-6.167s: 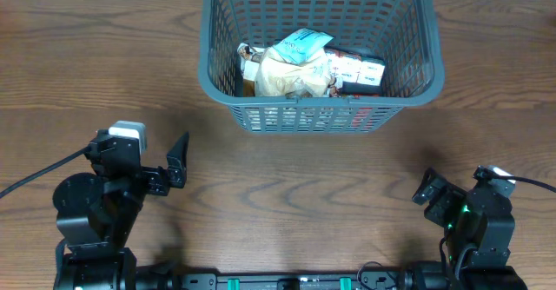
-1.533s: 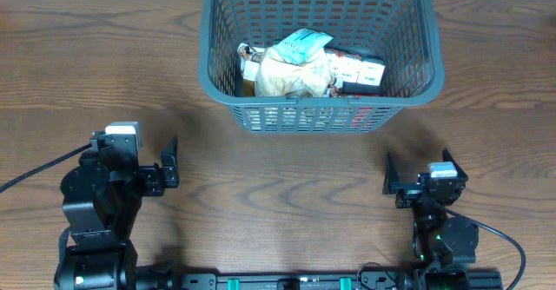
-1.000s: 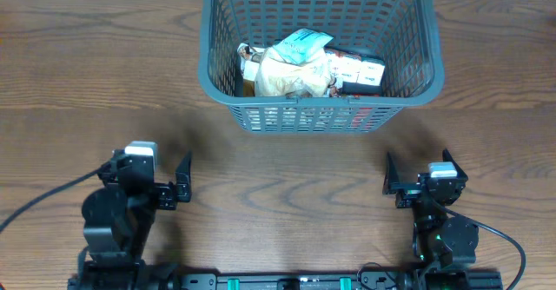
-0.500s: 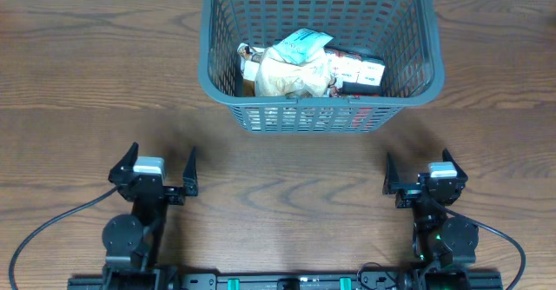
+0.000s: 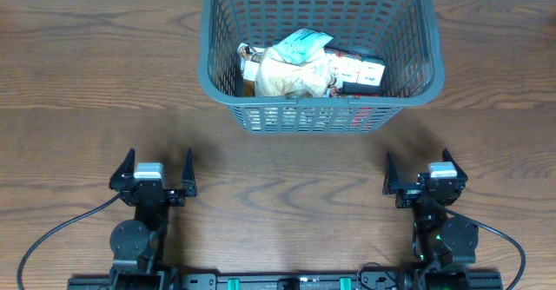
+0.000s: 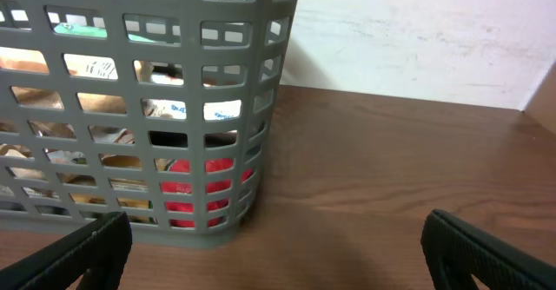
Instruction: Pack container
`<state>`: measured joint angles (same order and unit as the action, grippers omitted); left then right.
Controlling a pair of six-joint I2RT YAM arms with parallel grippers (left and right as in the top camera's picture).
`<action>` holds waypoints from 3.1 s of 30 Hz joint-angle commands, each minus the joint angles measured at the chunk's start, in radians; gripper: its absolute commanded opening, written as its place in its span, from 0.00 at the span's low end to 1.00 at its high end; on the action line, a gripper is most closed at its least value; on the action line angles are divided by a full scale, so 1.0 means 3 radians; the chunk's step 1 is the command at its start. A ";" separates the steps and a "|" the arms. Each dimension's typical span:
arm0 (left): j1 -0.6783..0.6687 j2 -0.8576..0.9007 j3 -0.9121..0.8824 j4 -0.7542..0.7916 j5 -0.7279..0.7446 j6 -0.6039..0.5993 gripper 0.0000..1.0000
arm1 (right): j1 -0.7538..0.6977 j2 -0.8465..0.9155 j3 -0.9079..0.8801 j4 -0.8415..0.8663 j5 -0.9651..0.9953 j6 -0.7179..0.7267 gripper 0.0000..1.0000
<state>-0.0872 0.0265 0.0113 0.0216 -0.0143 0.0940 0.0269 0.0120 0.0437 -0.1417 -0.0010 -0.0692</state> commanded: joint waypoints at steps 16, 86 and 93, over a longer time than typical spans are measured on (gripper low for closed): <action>-0.0014 -0.0081 -0.0024 -0.0319 0.0020 -0.0309 0.99 | -0.0022 -0.0022 -0.0024 0.0001 0.0000 0.0041 0.99; -0.0014 -0.0075 -0.0024 -0.0317 0.0018 -0.0320 0.99 | -0.0022 -0.0022 -0.0024 0.0001 0.0000 0.0041 0.99; -0.0014 -0.0075 -0.0024 -0.0317 0.0018 -0.0319 0.99 | -0.0022 -0.0022 -0.0024 0.0001 0.0000 0.0041 0.99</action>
<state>-0.0872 0.0109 0.0216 -0.0292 0.0002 0.0032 0.0269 0.0120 0.0437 -0.1421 -0.0010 -0.0692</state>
